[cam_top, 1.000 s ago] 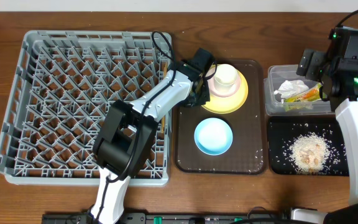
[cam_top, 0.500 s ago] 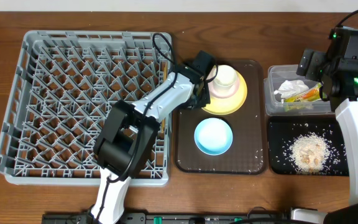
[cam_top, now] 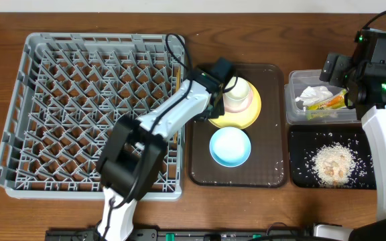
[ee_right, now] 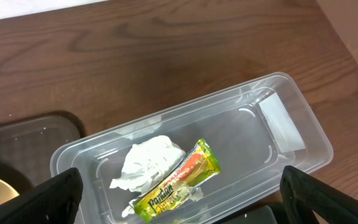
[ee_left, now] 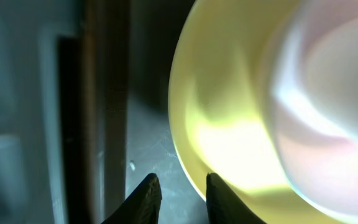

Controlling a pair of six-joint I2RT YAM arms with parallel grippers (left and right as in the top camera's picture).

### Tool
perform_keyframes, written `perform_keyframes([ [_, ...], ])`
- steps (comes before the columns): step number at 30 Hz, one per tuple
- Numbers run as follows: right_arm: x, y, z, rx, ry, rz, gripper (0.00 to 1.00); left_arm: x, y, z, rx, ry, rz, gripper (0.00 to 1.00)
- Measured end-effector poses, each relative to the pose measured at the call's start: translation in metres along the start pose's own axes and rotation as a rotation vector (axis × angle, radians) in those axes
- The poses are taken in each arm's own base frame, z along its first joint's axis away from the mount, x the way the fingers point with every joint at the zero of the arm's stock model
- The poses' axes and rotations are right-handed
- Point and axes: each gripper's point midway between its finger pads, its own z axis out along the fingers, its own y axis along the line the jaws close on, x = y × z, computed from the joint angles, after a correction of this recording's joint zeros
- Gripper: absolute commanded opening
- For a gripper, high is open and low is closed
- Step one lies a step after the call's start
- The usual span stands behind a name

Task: Sort waste into correct bins and load items into the dishwasher rack
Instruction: 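Lower the left gripper into the white cup and grip its rim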

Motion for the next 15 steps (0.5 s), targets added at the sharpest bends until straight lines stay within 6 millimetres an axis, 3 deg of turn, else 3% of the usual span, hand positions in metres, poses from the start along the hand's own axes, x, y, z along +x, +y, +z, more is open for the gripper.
perform_keyframes([
  [5, 0.000, 0.000, 0.000, 0.000, 0.000, 0.000, 0.99, -0.022, -0.013, -0.056, 0.094, -0.146, 0.026, 0.33],
  [10, 0.000, 0.000, 0.000, 0.000, 0.000, 0.000, 0.99, -0.040, -0.051, -0.111, 0.230, -0.339, 0.145, 0.30],
  [15, 0.000, 0.000, 0.000, 0.000, 0.000, 0.000, 0.99, -0.036, -0.103, -0.129, 0.330, -0.456, 0.301, 0.29],
])
